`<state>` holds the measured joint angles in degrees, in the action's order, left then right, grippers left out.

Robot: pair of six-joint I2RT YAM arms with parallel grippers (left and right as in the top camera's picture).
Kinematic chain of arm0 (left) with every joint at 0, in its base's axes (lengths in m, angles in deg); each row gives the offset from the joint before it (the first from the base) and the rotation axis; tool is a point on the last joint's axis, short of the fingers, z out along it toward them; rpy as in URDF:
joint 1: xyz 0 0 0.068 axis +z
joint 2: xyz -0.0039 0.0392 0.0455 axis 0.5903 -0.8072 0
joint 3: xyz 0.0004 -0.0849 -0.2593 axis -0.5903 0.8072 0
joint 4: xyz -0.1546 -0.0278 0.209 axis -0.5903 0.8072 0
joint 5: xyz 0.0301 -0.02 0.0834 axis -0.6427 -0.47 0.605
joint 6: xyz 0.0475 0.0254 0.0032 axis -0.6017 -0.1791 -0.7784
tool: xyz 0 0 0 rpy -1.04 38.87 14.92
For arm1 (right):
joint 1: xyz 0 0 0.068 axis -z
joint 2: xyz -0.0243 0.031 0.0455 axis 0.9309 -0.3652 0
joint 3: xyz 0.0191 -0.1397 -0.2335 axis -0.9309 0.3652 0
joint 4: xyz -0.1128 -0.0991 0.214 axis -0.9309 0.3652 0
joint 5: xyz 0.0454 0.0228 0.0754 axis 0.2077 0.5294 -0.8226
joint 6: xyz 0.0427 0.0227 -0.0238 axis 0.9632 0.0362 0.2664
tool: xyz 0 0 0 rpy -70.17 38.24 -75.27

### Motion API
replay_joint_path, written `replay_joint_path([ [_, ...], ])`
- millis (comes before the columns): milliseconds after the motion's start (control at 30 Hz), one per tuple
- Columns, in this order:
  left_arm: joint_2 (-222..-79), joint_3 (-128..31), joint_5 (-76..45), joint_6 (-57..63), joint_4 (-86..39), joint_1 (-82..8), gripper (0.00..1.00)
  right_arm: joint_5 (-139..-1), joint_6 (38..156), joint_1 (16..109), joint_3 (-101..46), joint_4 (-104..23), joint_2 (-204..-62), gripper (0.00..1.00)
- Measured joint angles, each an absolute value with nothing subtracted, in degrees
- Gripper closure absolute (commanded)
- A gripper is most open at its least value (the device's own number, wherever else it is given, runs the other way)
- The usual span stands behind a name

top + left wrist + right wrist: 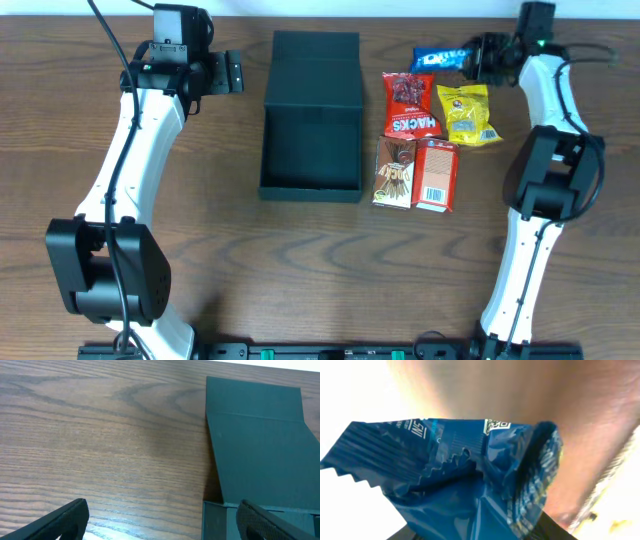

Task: Pack container
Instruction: 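Lift the Oreo pack and carry it over the black box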

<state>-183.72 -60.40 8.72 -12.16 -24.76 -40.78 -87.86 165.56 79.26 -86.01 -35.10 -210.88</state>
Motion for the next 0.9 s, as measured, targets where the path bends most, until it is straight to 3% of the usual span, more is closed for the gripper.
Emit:
replay_joint_path([
  [267, -183.7, -60.4, 9.4, -12.2, -24.7, -40.8, 0.05, -91.4, 153.5, 77.6, -106.5, -27.2, -210.9, 0.65],
  [433, -183.7, -60.4, 11.2, -12.2, -24.7, -40.6, 0.05, -94.4, 142.5, 72.6, -114.9, -14.1, -210.9, 0.66],
  [700, -182.8, -60.4, 11.4, -12.2, -19.3, -36.8, 0.05, -95.6, 129.5, 60.4, -116.7, 2.3, -210.9, 0.65],
  [900, -178.5, -60.4, 11.6, -12.1, -16.1, -31.6, 0.05, -95.3, 128.0, 52.4, -117.0, 12.1, -210.9, 0.65],
])
